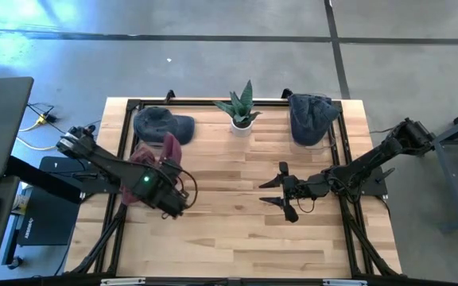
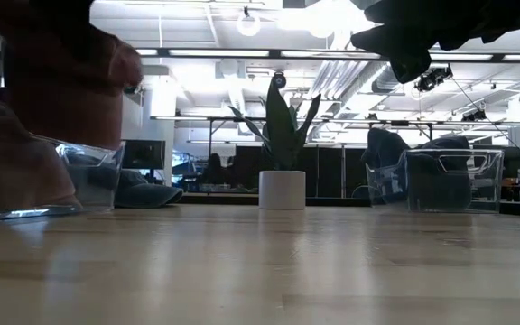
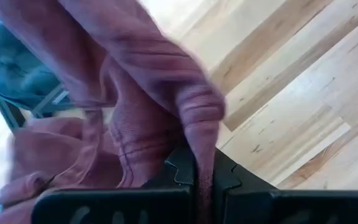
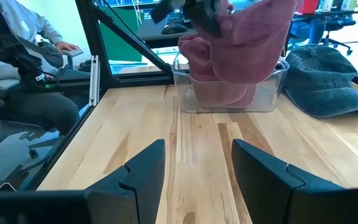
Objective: Pick & Place hat
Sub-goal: Put the red cap into the left transparent bin
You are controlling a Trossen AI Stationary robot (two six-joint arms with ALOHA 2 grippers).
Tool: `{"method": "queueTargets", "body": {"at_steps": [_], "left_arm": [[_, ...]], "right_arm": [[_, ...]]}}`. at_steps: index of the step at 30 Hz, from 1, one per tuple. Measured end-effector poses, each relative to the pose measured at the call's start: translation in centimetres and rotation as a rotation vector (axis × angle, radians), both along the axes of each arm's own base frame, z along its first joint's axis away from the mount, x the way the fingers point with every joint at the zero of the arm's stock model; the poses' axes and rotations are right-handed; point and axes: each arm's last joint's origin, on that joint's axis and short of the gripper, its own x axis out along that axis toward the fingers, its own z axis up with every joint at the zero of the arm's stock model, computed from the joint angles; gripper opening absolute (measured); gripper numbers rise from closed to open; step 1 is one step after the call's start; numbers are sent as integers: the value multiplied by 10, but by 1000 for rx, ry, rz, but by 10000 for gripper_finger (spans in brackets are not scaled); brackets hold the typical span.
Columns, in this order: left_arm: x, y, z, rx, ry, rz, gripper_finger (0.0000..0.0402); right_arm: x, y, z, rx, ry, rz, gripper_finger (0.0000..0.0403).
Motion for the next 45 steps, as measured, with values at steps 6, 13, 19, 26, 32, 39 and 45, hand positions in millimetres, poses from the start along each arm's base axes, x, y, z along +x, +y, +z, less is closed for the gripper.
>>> {"method": "queueTargets", "body": {"at_steps": [6, 13, 19, 26, 32, 39, 45], "left_arm": [[8, 1, -5, 29, 17, -3, 0], [11, 34, 9, 92, 9, 12, 0], [24, 79, 46, 57, 31, -62, 0], [21, 103, 101, -68, -51, -285, 0], [4, 106, 137, 58, -158, -326, 0], [10, 104, 120, -20, -117, -302, 0], [25, 86, 77, -312, -14, -253, 0]], "right_arm": [[0, 0, 0, 0, 1, 0, 181], [0, -1, 0, -6, 3, -16, 181], [0, -1, 0, -10, 2, -39, 181], [0, -1, -1, -15, 4, -40, 181], [0, -1, -2, -20, 16, -38, 181], [0, -1, -3, -27, 22, -36, 181], [0, -1, -3, -40, 22, -34, 181]]}}
